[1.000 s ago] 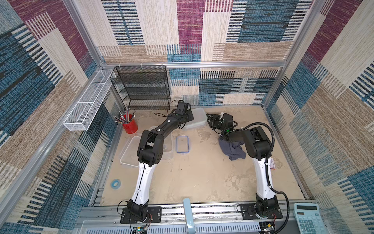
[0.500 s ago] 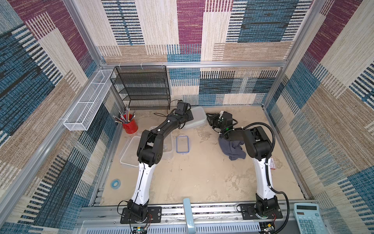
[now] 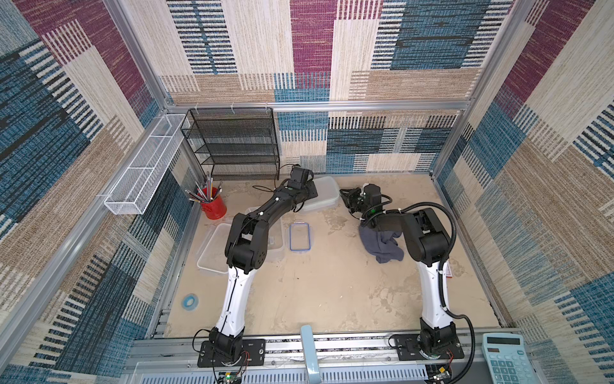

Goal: Wipe the insides of the lunch boxes
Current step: Open the fastener of the lunch box.

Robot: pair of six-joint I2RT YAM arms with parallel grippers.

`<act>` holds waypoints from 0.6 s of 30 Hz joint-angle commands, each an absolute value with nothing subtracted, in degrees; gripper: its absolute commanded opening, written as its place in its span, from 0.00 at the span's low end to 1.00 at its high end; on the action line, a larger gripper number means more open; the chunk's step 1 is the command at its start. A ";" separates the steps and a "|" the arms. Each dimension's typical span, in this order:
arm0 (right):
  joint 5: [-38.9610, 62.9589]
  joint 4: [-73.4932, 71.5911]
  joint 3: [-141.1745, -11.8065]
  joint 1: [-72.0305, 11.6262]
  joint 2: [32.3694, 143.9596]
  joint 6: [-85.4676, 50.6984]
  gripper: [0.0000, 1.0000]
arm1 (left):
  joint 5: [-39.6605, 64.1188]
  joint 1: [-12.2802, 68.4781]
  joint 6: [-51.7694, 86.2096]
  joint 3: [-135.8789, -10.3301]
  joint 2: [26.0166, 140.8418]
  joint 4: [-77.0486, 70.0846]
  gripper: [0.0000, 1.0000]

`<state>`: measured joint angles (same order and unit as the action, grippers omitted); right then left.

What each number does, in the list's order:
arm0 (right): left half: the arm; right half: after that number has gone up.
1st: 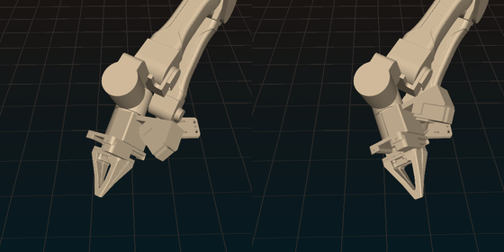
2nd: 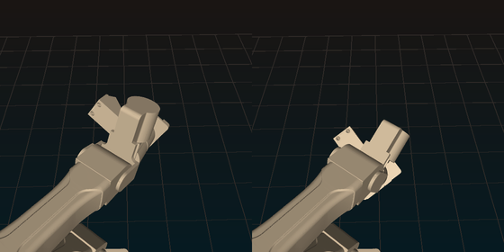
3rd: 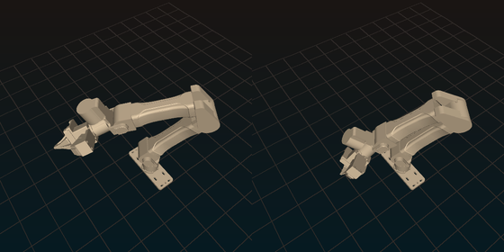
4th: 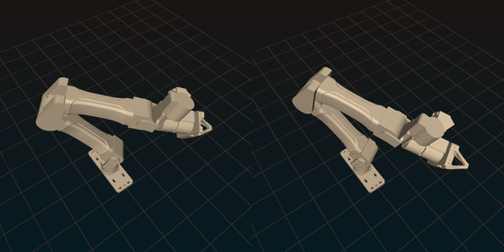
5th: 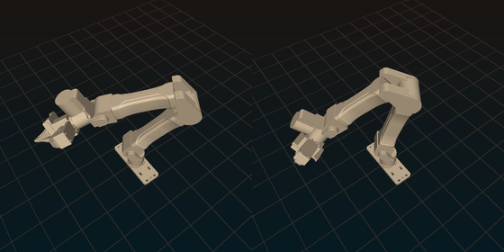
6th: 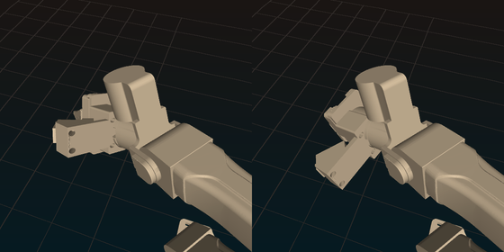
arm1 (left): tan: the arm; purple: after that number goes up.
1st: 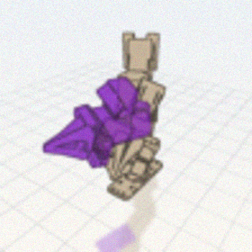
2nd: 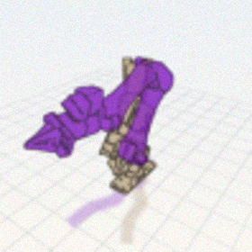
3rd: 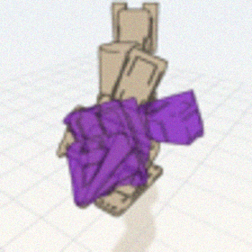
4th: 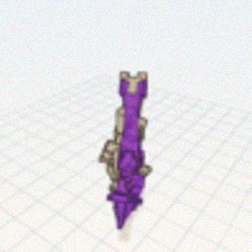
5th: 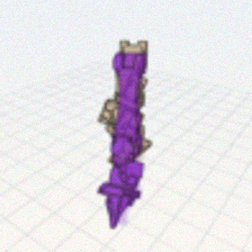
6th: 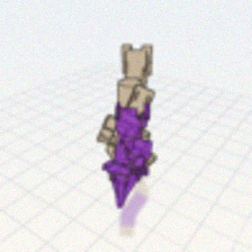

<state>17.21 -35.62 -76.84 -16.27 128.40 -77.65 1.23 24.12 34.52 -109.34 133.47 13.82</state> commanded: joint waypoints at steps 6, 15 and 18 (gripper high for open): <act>18.21 -37.91 -75.62 -17.05 125.74 -76.10 0.20 | 4.15 24.35 35.72 -108.28 135.51 28.65 0.50; 13.72 -34.83 -73.92 -16.91 122.40 -74.13 0.22 | 4.22 24.33 35.68 -108.46 135.72 28.74 0.50; 13.03 -34.16 -73.83 -16.92 121.92 -73.64 0.22 | 3.96 24.33 35.60 -108.46 135.73 28.75 0.50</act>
